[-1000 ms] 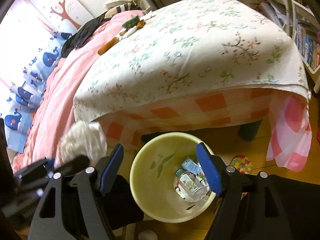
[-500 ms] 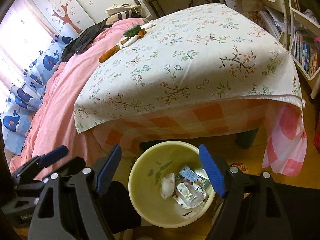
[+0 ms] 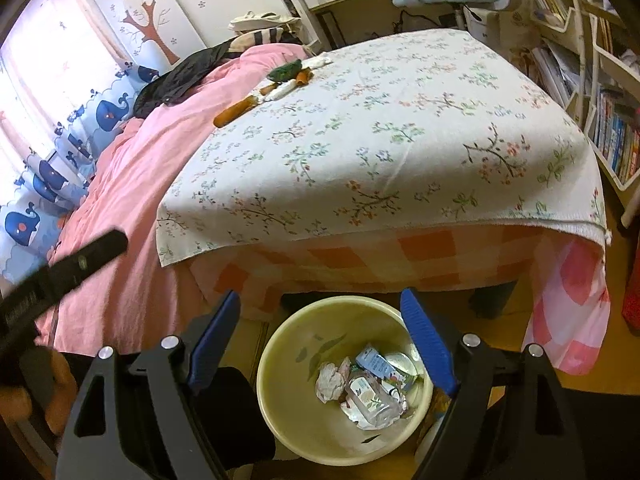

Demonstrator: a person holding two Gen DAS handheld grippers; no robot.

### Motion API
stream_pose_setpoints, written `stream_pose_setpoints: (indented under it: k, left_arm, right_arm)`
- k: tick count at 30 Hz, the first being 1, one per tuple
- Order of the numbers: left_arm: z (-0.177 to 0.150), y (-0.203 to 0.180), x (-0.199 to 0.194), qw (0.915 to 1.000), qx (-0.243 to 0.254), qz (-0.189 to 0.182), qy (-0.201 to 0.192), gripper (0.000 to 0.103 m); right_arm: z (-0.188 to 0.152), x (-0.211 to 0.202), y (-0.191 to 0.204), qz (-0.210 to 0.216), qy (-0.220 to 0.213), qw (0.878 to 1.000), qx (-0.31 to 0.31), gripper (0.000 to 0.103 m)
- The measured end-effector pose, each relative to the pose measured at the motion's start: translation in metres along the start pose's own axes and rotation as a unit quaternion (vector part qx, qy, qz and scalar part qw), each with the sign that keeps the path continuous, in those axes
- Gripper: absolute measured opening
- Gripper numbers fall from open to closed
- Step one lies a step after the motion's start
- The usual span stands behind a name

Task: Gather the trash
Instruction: 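Open the left gripper over the yellow bin to drop the white bag, then move both grippers back to the orange sticks and green wrapper on the table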

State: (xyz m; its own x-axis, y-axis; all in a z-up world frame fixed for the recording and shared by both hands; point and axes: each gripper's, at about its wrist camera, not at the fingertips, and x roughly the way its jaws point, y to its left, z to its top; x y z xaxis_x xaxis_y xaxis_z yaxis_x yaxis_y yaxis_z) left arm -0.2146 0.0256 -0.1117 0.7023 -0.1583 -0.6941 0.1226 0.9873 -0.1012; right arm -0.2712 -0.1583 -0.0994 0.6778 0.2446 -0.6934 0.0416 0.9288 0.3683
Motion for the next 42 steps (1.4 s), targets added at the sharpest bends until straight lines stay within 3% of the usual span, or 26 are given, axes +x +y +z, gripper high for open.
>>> stream_pose_setpoints:
  k: [8, 14, 29, 36, 42]
  left_arm:
    - [0.054, 0.012, 0.009, 0.9992, 0.001, 0.026, -0.031, 0.087]
    - [0.096, 0.025, 0.049, 0.9982, -0.005, 0.054, -0.028, 0.087]
    - [0.177, 0.030, 0.158, 0.9987, 0.025, 0.044, -0.011, 0.087]
    - [0.206, 0.024, 0.200, 0.9952, 0.085, 0.048, -0.005, 0.087]
    - [0.222, 0.025, 0.234, 0.9941, 0.100, 0.038, 0.017, 0.087]
  right_arm:
    - [0.023, -0.002, 0.015, 0.009, -0.016, 0.999, -0.031, 0.079]
    - [0.065, 0.014, 0.023, 0.013, -0.018, 0.998, -0.052, 0.079]
    - [0.158, 0.084, 0.034, 0.020, -0.019, 0.996, -0.087, 0.079]
    - [0.208, 0.116, 0.048, 0.000, -0.024, 0.987, -0.158, 0.078]
    - [0.253, 0.149, 0.060, -0.016, -0.005, 0.975, -0.224, 0.078]
